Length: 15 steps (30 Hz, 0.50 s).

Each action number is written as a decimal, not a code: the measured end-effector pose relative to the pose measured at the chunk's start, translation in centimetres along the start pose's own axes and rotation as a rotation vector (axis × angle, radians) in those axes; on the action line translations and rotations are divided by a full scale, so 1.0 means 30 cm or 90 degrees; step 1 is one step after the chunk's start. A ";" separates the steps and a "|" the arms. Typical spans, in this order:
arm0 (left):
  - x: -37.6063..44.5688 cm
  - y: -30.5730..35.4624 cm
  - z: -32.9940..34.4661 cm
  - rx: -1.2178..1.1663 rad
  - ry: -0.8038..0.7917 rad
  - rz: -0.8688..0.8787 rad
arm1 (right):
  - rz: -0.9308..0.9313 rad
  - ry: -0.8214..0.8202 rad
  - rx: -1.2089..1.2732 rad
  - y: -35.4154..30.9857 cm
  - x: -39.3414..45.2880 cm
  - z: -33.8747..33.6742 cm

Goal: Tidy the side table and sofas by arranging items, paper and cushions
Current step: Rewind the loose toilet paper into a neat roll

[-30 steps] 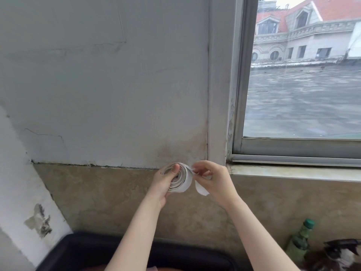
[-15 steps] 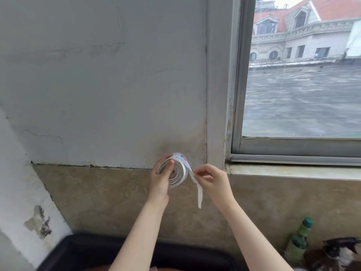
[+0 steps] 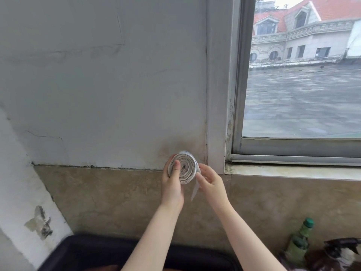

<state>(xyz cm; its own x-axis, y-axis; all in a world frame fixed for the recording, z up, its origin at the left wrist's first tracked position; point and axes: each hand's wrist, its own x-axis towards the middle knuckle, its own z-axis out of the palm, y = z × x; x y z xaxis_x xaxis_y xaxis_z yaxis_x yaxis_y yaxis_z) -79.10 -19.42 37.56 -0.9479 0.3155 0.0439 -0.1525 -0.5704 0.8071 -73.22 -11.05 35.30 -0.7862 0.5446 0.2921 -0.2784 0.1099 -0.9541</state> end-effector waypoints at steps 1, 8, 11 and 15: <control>-0.001 -0.002 0.005 -0.023 0.011 -0.012 | 0.015 -0.022 0.043 -0.002 -0.004 0.002; -0.005 -0.014 0.023 -0.064 0.033 -0.046 | -0.029 -0.044 0.085 0.001 -0.006 0.015; -0.022 -0.018 0.035 -0.045 0.007 -0.052 | -0.027 -0.058 0.073 0.009 -0.008 0.030; -0.015 -0.030 0.015 0.115 -0.095 -0.035 | 0.012 -0.015 0.121 -0.006 -0.004 0.020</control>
<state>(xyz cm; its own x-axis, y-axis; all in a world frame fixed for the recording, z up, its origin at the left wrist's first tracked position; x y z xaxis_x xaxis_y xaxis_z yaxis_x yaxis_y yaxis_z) -78.42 -18.70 37.07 -0.8854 0.4591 0.0724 -0.1378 -0.4080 0.9025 -73.40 -11.64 35.47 -0.8041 0.5259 0.2772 -0.3604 -0.0605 -0.9308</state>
